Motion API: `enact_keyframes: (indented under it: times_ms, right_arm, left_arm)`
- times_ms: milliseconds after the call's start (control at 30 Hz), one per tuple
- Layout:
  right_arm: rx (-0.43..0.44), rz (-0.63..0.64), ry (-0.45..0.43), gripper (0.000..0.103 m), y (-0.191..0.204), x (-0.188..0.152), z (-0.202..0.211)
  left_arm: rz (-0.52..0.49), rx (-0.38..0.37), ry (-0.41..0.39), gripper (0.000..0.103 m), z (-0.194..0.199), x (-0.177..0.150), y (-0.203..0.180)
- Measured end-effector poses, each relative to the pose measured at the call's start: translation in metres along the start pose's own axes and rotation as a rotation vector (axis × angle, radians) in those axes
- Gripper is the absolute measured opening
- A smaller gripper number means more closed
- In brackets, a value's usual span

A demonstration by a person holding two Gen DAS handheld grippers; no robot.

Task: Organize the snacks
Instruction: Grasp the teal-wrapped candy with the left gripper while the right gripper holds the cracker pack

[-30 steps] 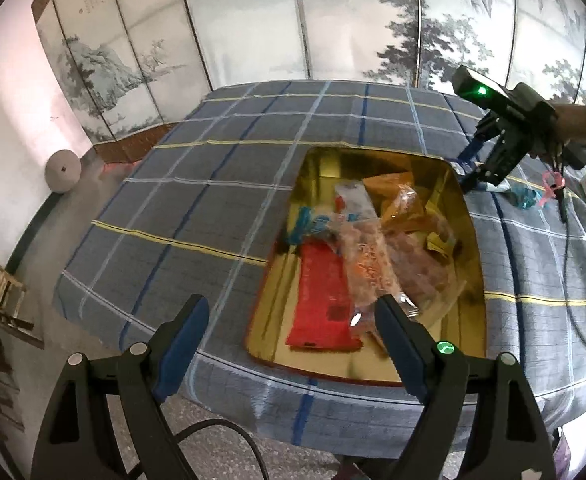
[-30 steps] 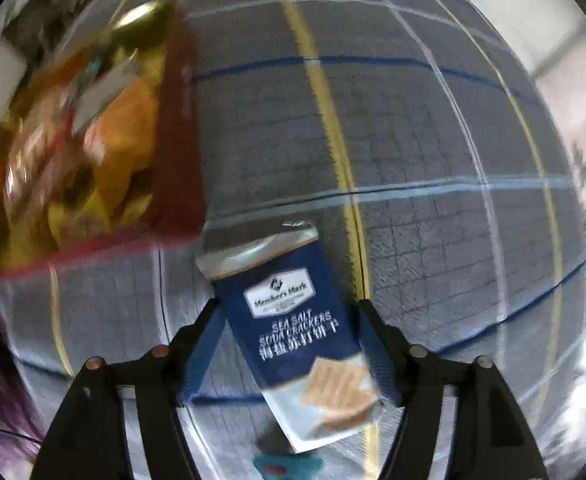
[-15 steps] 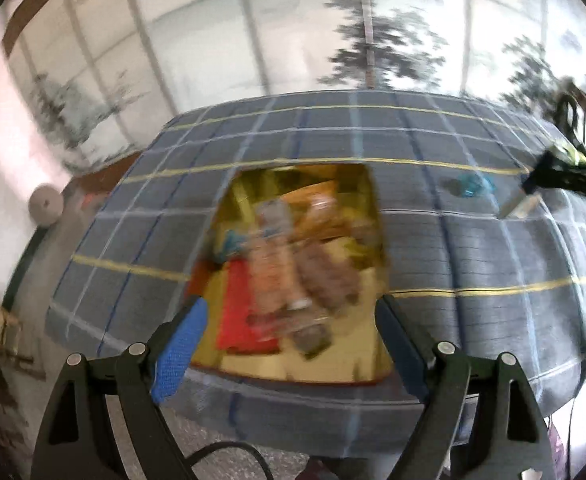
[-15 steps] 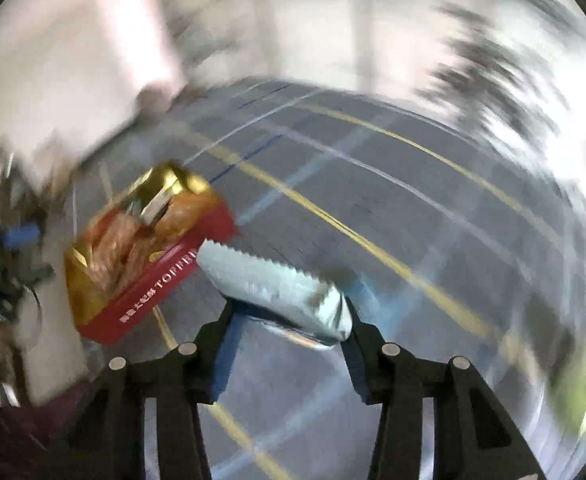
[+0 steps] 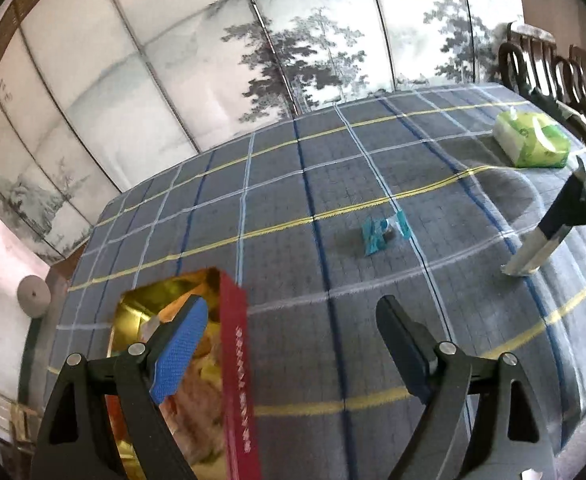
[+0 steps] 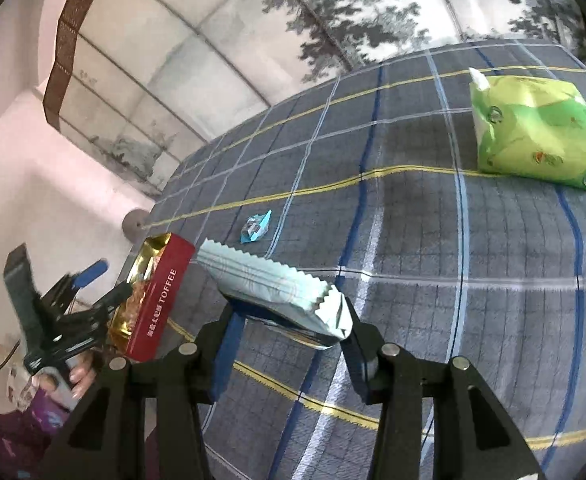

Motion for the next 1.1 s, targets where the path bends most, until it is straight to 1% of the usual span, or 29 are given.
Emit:
enact_keyframes:
  times_ms: [67,100,167,300,433,467,500,533,667,700,733,767,833,867,900,933,967,1000,1067,1100]
  right_arm:
    - [-0.025,0.038,0.042,0.047,-0.002,0.012,-0.015]
    - [-0.052,0.067,0.060,0.047,-0.003,0.018,-0.025]
    - [-0.077,0.088,0.095,0.047,-0.007,0.027,-0.043]
    - [-0.164,0.159,0.131,0.047,-0.012,0.041,-0.079]
    - [-0.235,0.170,0.126,0.047,-0.011,0.042,-0.103]
    - [-0.261,0.181,0.120,0.050,-0.010,0.041,-0.107]
    - [-0.306,0.200,0.107,0.057,-0.009,0.039,-0.110]
    - [-0.340,0.211,0.097,0.060,-0.010,0.039,-0.115]
    - [-0.374,0.163,0.054,0.068,-0.007,0.032,-0.124]
    - [-0.382,0.151,0.050,0.068,-0.008,0.028,-0.127]
    - [-0.372,0.152,0.030,0.070,-0.007,0.024,-0.128]
    - [-0.353,0.168,0.009,0.070,-0.005,0.022,-0.128]
    - [-0.325,0.225,-0.019,0.056,-0.001,0.013,-0.123]
    - [-0.293,0.229,-0.028,0.051,-0.002,0.008,-0.118]
    - [-0.277,0.222,-0.040,0.039,-0.003,0.006,-0.111]
    - [-0.264,0.221,-0.063,0.032,-0.005,0.005,-0.100]
    - [-0.287,0.234,-0.077,0.010,-0.008,0.003,-0.089]
    - [-0.303,0.246,-0.080,0.000,-0.011,0.001,-0.081]
    - [-0.323,0.250,-0.083,0.000,-0.017,-0.007,-0.068]
    - [-0.325,0.238,-0.076,0.000,-0.020,-0.011,-0.066]
  left_arm:
    - [-0.006,0.012,0.001,0.084,-0.008,0.002,-0.003]
    - [-0.008,0.015,0.004,0.084,-0.011,0.002,-0.004]
    - [-0.012,0.020,0.007,0.084,-0.017,0.003,-0.005]
    - [-0.034,0.030,0.011,0.084,-0.030,0.004,-0.005]
    - [-0.032,0.009,0.012,0.084,-0.047,0.009,-0.004]
    - [-0.029,0.003,0.011,0.084,-0.052,0.011,-0.004]
    - [-0.028,-0.011,0.011,0.084,-0.055,0.013,-0.004]
    - [-0.027,-0.028,0.008,0.084,-0.059,0.015,-0.006]
    - [-0.039,-0.080,-0.027,0.084,-0.073,0.025,-0.013]
    - [-0.048,-0.096,-0.028,0.084,-0.080,0.028,-0.015]
    - [-0.060,-0.103,-0.026,0.084,-0.087,0.030,-0.017]
    - [-0.067,-0.111,-0.024,0.084,-0.092,0.031,-0.018]
    - [-0.078,-0.164,-0.009,0.084,-0.105,0.032,-0.019]
    - [-0.084,-0.196,0.000,0.084,-0.110,0.032,-0.020]
    - [-0.093,-0.210,0.004,0.084,-0.114,0.032,-0.021]
    - [-0.106,-0.223,0.007,0.084,-0.117,0.033,-0.022]
    - [-0.121,-0.241,0.009,0.084,-0.119,0.033,-0.024]
    - [-0.130,-0.269,0.017,0.084,-0.122,0.034,-0.028]
    - [-0.130,-0.316,0.043,0.084,-0.127,0.034,-0.034]
    - [-0.132,-0.323,0.056,0.084,-0.129,0.034,-0.036]
Point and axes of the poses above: each gripper's, at about its wrist camera, not at the fingertips, and z roughly against the way its jaws point, y to its left, x to its top, the point moved 3 cm from there along -z, roughly the way its jaws point, and after that the axes turned 14 degrees about -y, right-handed, at the moved point
